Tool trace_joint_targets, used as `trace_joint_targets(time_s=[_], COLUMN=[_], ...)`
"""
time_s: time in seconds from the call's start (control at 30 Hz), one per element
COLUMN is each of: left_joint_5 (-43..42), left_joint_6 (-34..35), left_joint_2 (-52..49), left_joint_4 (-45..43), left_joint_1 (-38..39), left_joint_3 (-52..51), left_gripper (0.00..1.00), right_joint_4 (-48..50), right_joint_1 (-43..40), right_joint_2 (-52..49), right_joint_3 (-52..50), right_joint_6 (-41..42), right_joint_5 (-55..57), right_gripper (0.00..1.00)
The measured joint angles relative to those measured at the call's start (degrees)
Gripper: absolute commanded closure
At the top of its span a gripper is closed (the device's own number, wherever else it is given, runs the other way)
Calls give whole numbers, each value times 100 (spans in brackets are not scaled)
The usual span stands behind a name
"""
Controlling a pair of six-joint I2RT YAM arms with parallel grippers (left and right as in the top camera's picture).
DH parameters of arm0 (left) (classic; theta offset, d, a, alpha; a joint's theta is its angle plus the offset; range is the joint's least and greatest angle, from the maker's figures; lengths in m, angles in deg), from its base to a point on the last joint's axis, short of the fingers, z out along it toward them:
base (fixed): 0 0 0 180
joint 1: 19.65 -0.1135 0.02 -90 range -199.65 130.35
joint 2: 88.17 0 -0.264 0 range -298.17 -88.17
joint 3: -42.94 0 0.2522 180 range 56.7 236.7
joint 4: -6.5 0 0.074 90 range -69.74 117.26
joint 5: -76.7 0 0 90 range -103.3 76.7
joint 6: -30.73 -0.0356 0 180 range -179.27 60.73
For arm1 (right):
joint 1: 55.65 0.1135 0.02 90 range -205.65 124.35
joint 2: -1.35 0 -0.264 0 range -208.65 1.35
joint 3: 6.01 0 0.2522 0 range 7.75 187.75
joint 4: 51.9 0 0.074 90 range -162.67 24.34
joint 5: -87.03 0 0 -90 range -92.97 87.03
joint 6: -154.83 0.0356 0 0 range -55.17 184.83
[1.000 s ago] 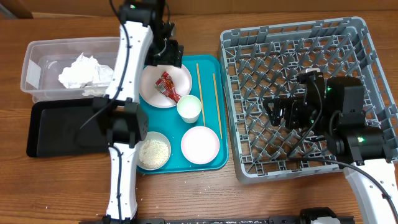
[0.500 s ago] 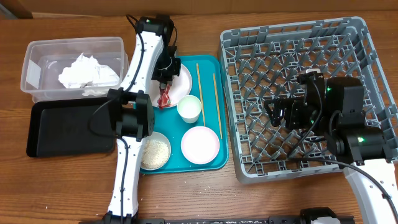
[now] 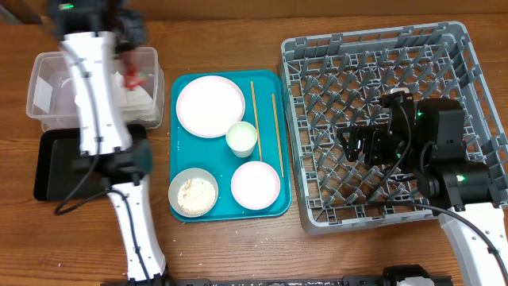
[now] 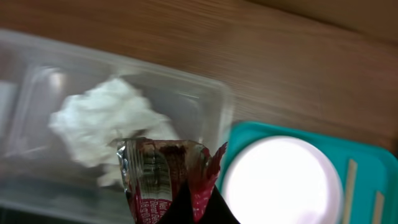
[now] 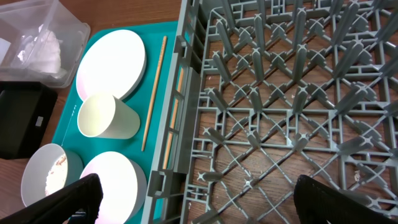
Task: Sort waste into correct bins and load items into the dishwasher
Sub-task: 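Carry the red wrapper into the clear plastic bin and release, then grasp the white paper cup with the left gripper and lift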
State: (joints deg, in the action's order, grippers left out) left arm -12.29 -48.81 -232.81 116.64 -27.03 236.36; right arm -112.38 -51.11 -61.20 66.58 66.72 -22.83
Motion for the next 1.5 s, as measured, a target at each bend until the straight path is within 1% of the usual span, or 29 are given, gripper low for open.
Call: trace_joint_targets(time_s=[0.03, 0.1, 0.13, 0.17, 0.2, 0.33, 0.4, 0.5, 0.53, 0.57, 0.6, 0.7, 0.77, 0.83, 0.93, 1.0, 1.1, 1.17, 1.2, 1.33, 1.43, 1.5], left_joint_5=[50, 59, -2, -85, -184, -472, -809, -1757, -2037, -2511, -2800, -3147, -3233, -3246, -2949, -2507, -2037, -1801, -1722, -1453, -1237, -1049], left_joint_6=[68, 249, 306, 332, 363, 374, 267, -181, -334, -581, -769, -990, -1091, -1121, -1204, -1226, -1283, -1412, -1478, -1543, -1508, -1427], left_joint_2=[0, -90, -184, -278, -393, -632, -651, -649, -649, -634, -590, -358, -70, 216, 835, 1248, 1377, 1305, 1241, 1139, 1139, 1139], left_joint_4=[-22, -94, -149, -173, -179, -203, -249, -114, -7, 28, 31, 28, 28, 26, 15, 13, 15, -9, -96, -313, -321, -315], left_joint_1=[-188, -636, -839, -966, -1067, -1108, -1097, -1082, -1069, -1001, -894, -498, -114, 205, 772, 1213, 1725, 2144, 2310, 2734, 2726, 2726], left_joint_3=[0, -42, -48, -52, -70, -122, -122, -114, -114, -114, -114, -114, -114, -125, -610, -1366, -2387, -3464, -3939, -5119, -5215, -5250], left_gripper=[69, 55, 42, 35, 33, 33, 33, 32, 27, 27, 27, 28, 35, 36, 35, 34, 36, 36, 37, 44, 45, 49], right_joint_4=[0, 0, 2, 0, 0, 0, -2, -2, -9, -7, -11, -98, -219, -273, -286, -245, -181, -136, -127, -68, -66, -68], right_joint_1=[0, 0, 0, 0, 0, 0, 0, 0, 0, 0, 0, 0, 0, 0, 0, 0, 0, 0, 0, 0, 0, 0], right_joint_2=[0, 0, 0, 0, 0, 0, 0, 0, 0, 0, 0, 0, 0, 0, 0, 0, 0, 0, 0, -2, -46, -151], right_joint_3=[0, 0, 0, 0, 0, 0, 0, 0, 0, 0, 0, 0, 0, 0, 0, 0, 0, 0, 0, 0, 0, 0], right_joint_6=[2, 4, 2, 2, 2, 2, 0, 4, 2, 2, 4, 4, 2, 2, 2, 2, 2, 4, 2, 2, 2, 2], right_joint_5=[2, 2, 4, 7, 20, 28, 35, 37, 35, 37, 35, 35, 35, 39, 39, 37, 37, 42, 39, 44, 46, 59], right_gripper=[0, 0, 0, 0, 0, 0, 0, 0, 0, 0, 0, 0, 0, 0, 0, 0, 0, 0, 0, 0, 0, 0])
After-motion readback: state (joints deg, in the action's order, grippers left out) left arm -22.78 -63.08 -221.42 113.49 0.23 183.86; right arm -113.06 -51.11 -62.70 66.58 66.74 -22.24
